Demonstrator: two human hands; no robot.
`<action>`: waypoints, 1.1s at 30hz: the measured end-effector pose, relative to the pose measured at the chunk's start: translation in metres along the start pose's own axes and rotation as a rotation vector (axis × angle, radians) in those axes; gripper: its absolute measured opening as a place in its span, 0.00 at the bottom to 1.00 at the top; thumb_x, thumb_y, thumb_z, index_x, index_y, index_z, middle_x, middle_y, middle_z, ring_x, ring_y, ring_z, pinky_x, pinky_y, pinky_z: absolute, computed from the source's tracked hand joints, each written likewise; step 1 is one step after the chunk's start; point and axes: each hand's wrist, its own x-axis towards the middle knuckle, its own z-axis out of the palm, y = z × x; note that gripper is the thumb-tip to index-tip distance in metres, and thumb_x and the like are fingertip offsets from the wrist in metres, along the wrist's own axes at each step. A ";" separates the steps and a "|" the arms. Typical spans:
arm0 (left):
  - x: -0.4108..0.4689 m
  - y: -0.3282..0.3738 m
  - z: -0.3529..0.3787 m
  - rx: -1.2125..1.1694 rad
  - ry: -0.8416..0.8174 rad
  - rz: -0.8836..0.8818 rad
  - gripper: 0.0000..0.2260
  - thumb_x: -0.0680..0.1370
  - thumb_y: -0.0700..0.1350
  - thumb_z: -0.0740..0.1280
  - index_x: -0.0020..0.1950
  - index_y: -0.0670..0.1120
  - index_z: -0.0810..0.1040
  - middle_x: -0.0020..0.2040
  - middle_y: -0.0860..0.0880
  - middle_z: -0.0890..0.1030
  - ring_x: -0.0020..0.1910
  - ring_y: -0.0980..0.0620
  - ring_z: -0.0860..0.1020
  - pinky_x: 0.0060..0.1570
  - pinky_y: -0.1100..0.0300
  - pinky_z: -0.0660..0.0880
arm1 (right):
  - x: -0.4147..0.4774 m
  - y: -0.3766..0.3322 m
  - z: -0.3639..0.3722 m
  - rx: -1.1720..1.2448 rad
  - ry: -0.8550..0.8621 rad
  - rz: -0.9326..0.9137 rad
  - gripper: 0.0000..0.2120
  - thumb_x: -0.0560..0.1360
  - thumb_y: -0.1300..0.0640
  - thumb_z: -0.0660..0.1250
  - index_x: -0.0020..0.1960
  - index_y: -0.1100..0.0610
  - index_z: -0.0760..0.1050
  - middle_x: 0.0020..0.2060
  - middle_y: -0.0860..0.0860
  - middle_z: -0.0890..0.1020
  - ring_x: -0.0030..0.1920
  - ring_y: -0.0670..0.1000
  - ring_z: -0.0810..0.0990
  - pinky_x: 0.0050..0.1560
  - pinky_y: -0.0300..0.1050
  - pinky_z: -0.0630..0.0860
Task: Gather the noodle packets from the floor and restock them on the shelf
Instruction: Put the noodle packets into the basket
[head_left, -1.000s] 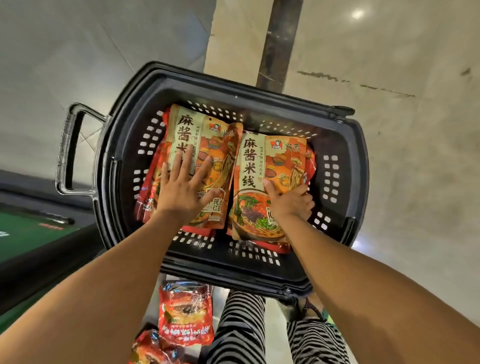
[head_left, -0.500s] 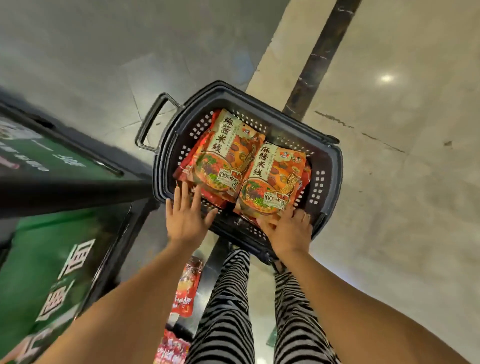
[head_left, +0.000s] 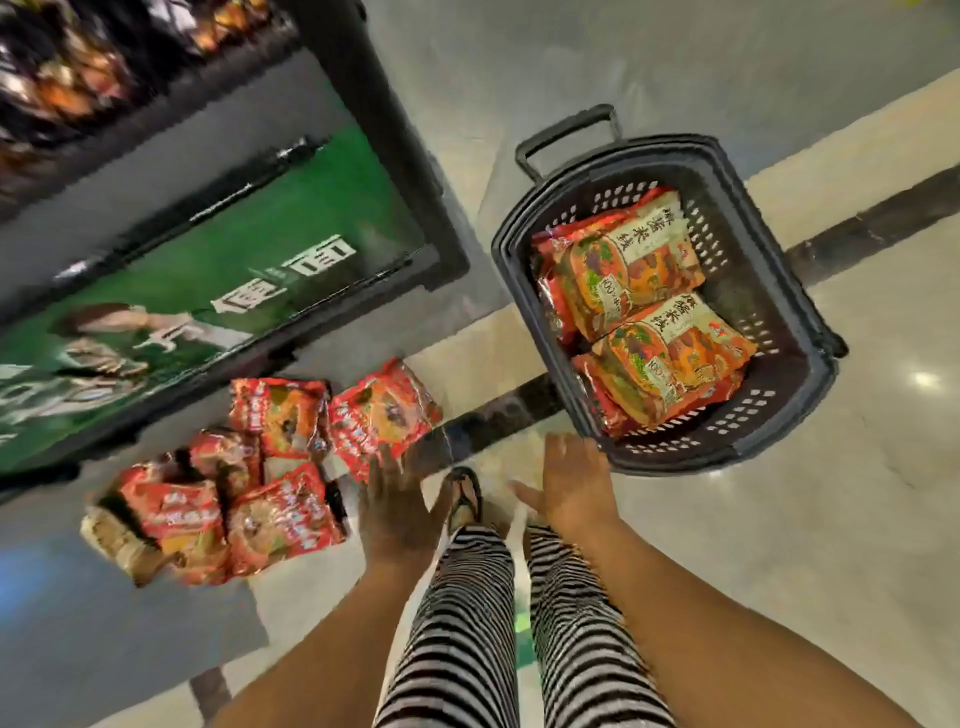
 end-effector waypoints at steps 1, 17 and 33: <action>-0.007 -0.014 0.006 -0.020 0.005 -0.041 0.41 0.75 0.71 0.43 0.79 0.46 0.60 0.79 0.39 0.58 0.78 0.38 0.59 0.74 0.42 0.59 | 0.003 -0.011 0.005 -0.032 -0.013 -0.020 0.45 0.74 0.30 0.60 0.75 0.64 0.61 0.69 0.67 0.70 0.69 0.65 0.69 0.68 0.59 0.67; 0.003 -0.272 0.105 -0.171 0.043 -0.196 0.38 0.79 0.69 0.50 0.82 0.49 0.43 0.81 0.44 0.41 0.80 0.46 0.42 0.77 0.49 0.42 | 0.036 -0.205 0.162 -0.064 0.049 -0.148 0.42 0.74 0.35 0.65 0.75 0.63 0.59 0.68 0.65 0.68 0.68 0.64 0.66 0.66 0.55 0.65; 0.284 -0.388 0.257 -0.679 0.279 -0.373 0.42 0.79 0.66 0.58 0.80 0.39 0.49 0.79 0.37 0.59 0.77 0.39 0.59 0.74 0.47 0.57 | 0.324 -0.293 0.284 -0.423 0.108 -0.353 0.44 0.68 0.32 0.70 0.70 0.61 0.63 0.65 0.62 0.70 0.67 0.63 0.67 0.68 0.54 0.66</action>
